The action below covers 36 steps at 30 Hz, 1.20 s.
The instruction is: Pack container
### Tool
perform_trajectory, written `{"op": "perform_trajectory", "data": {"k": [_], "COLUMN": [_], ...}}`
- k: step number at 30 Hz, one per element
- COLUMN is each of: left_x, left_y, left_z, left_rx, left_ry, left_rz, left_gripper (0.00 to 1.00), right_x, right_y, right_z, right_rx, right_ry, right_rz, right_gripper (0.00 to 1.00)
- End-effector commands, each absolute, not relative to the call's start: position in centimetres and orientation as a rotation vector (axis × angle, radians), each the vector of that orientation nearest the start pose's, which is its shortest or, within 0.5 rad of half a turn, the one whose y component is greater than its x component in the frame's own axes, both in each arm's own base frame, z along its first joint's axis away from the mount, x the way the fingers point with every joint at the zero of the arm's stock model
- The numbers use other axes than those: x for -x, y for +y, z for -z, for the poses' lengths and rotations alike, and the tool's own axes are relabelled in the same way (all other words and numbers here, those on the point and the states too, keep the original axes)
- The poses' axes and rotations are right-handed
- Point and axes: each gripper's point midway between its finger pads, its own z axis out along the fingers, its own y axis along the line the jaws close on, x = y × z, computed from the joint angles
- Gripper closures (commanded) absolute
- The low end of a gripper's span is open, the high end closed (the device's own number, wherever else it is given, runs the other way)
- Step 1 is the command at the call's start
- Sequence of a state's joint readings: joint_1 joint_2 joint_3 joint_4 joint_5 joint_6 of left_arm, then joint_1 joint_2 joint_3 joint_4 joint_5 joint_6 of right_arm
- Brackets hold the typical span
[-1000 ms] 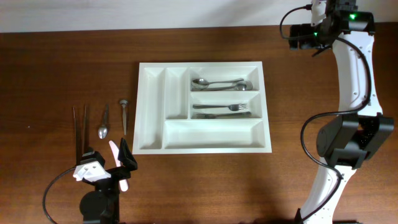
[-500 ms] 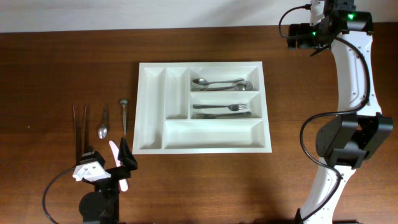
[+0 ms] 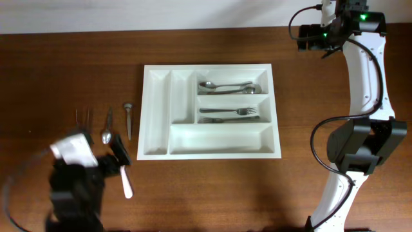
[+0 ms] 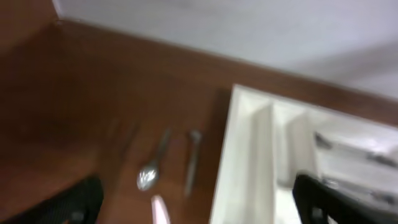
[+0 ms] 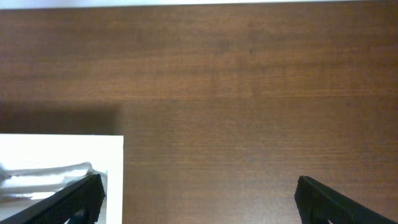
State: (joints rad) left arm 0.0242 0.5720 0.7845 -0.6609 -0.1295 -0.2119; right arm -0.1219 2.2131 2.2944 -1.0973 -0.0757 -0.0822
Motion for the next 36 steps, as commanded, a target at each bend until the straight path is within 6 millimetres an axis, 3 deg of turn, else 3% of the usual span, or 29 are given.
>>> {"op": "perform_trajectory", "data": {"k": [1, 4, 6, 8, 12, 23, 28, 32, 36], "left_x": [-26.8, -29.7, -31.7, -33.7, -35.5, -38.5, -39.9, -40.7, -40.7], "left_y": [4.6, 4.9, 5.0, 5.0, 5.1, 3.7, 3.7, 3.7, 4.4], "left_z": [-28.8, -28.9, -27.9, -25.9, -22.0, -13.3, -9.6, -7.8, -6.8], "left_rx": [0.272, 0.178, 0.141, 0.132, 0.121, 0.073, 0.153, 0.152, 0.178], "left_ry": [2.121, 2.271, 2.363, 2.445, 2.557, 2.767, 2.812, 2.83, 2.846], "left_rz": [-0.193, -0.275, -0.297, -0.306, -0.318, -0.207, -0.191, -0.179, -0.181], "left_gripper": [0.01, 0.01, 0.01, 0.01, 0.01, 0.0, 0.03, 0.05, 0.16], "right_x": [-54.4, -54.4, -54.4, -54.4, -54.4, -54.4, -54.4, -54.4, -54.4], "right_y": [-5.1, -5.1, -5.1, -5.1, -5.1, -5.1, -5.1, -5.1, -5.1], "right_z": [-21.6, -21.6, -21.6, -21.6, -21.6, -21.6, -21.6, -21.6, -21.6], "right_rx": [-0.023, -0.023, -0.023, -0.023, -0.023, -0.023, -0.023, -0.023, -0.023], "right_ry": [2.539, 2.539, 2.539, 2.539, 2.539, 2.539, 2.539, 2.539, 2.539], "right_rz": [-0.021, -0.021, -0.021, -0.021, -0.022, -0.022, -0.021, -0.021, -0.021], "right_gripper": [0.01, 0.01, 0.01, 0.01, 0.01, 0.01, 0.01, 0.01, 0.01]}}
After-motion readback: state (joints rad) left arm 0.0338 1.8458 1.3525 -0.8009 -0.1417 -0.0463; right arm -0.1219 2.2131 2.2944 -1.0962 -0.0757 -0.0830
